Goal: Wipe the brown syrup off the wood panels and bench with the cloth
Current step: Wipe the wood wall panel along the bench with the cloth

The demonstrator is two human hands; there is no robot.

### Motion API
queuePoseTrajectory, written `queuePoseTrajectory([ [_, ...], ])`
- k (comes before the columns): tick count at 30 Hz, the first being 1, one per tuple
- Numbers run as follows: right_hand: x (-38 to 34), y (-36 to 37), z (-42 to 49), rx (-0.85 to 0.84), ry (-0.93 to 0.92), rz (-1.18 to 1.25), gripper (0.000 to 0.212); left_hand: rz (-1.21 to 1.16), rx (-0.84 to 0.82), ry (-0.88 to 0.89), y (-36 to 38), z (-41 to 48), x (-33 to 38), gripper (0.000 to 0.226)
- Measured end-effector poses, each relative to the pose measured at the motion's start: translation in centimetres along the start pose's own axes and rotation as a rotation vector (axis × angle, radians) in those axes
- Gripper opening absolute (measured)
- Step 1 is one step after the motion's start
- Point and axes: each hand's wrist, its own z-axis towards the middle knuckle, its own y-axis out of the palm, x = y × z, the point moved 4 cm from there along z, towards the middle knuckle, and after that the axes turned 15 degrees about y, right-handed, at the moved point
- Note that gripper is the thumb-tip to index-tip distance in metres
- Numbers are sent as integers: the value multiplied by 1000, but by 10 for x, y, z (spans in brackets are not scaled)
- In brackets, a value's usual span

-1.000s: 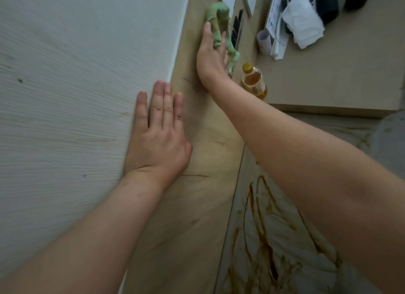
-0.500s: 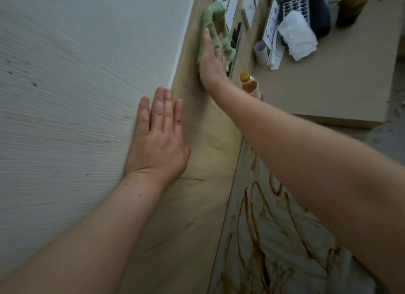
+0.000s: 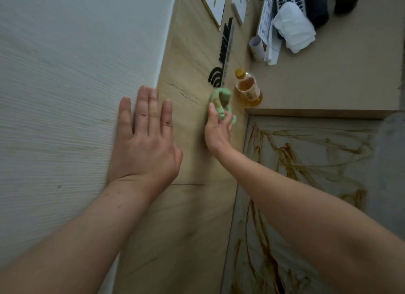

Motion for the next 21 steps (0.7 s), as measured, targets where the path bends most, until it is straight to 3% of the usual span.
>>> queuePoseTrajectory([
  [2,-7,5,-8,17,-230,40,55,8,-8,-1,-1,1,2,80],
  [4,6,3,6,26,-274,84,40,21,-7,-4,0,1,2,80],
  [8,53,-5,63,57,144,155,84,42,-4,-1,2,0,1,81],
  [10,72,-13,96,57,283,107,92,49,11,5,3,0,2,80],
  [17,121,-36,185,88,483,100,100,61,15,20,5,0,2,77],
  [21,142,-29,185,118,556,164,99,75,12,30,7,1,2,77],
])
